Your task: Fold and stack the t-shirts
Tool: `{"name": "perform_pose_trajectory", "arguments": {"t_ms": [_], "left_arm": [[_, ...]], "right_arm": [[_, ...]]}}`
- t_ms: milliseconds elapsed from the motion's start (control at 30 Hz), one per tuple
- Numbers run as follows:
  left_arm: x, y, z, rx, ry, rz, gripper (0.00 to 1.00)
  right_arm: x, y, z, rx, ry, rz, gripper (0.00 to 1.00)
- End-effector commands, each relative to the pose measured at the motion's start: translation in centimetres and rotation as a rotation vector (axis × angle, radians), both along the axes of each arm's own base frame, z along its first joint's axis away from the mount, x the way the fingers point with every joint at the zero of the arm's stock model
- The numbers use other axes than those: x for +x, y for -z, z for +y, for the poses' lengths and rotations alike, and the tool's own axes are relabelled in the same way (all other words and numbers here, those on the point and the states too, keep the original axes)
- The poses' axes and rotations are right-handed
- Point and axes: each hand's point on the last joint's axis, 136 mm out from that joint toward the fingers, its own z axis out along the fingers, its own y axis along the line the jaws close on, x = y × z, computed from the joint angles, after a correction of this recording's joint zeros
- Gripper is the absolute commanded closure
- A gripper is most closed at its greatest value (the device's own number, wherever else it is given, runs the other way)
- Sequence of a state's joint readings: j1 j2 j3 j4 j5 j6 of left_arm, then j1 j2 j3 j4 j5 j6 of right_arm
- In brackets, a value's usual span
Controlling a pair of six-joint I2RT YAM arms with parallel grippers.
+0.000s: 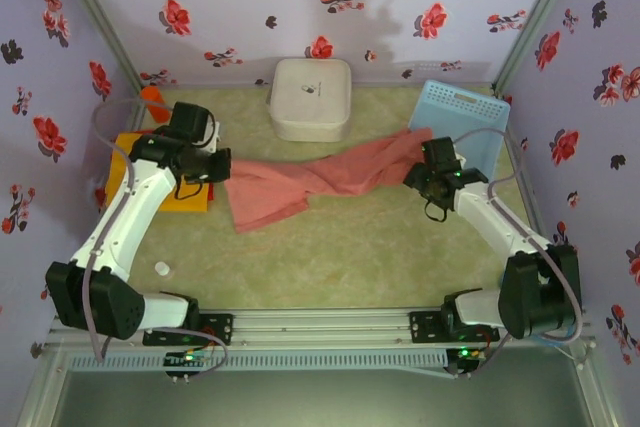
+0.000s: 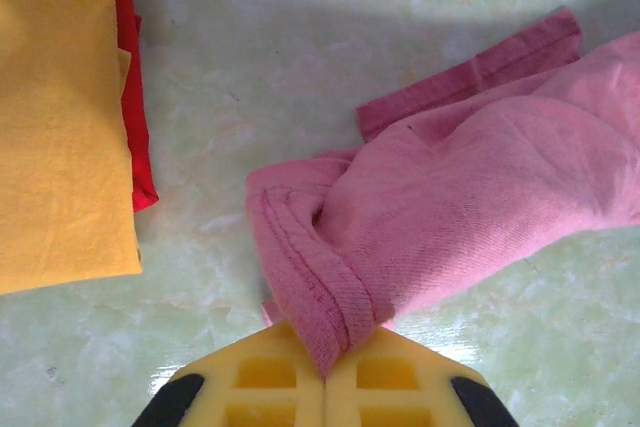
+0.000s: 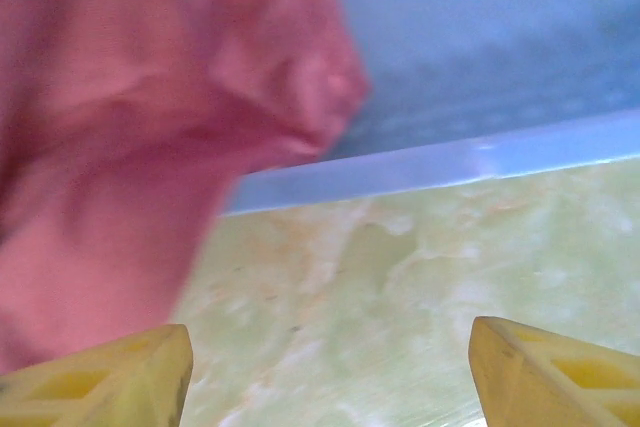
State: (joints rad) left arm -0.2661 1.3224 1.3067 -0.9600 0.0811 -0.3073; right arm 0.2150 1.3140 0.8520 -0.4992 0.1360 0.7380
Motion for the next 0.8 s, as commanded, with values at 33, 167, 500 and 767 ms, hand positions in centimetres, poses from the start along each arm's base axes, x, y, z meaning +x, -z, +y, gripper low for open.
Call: {"name": "perform_pose_trajectory", "arguments": {"t_ms": [33, 167, 500, 767], "left_arm": [[-0.1, -0.9, 0.5, -0.028, -0.022, -0.019, 1.0], [0.1, -1.7, 1.3, -0.031, -0.045, -0.039, 1.0], [-0.2, -3.1, 2.6, -0.048, -0.079, -0.066, 1.0], [-0.3, -3.4, 2.2, -0.087, -0.077, -0.071, 1.0]], "right_arm": [[1.7, 0.7, -1.0, 0.061, 0.081, -0.028, 0.27], [3.3, 1.0, -3.1, 0.09, 0.159, -0.054, 0.27], [5.4, 1.2, -8.8, 0.11, 0.315, -0.066, 0.28], [5.6, -0.6, -10.2, 0.19, 0.356, -0.114, 0.29]]}}
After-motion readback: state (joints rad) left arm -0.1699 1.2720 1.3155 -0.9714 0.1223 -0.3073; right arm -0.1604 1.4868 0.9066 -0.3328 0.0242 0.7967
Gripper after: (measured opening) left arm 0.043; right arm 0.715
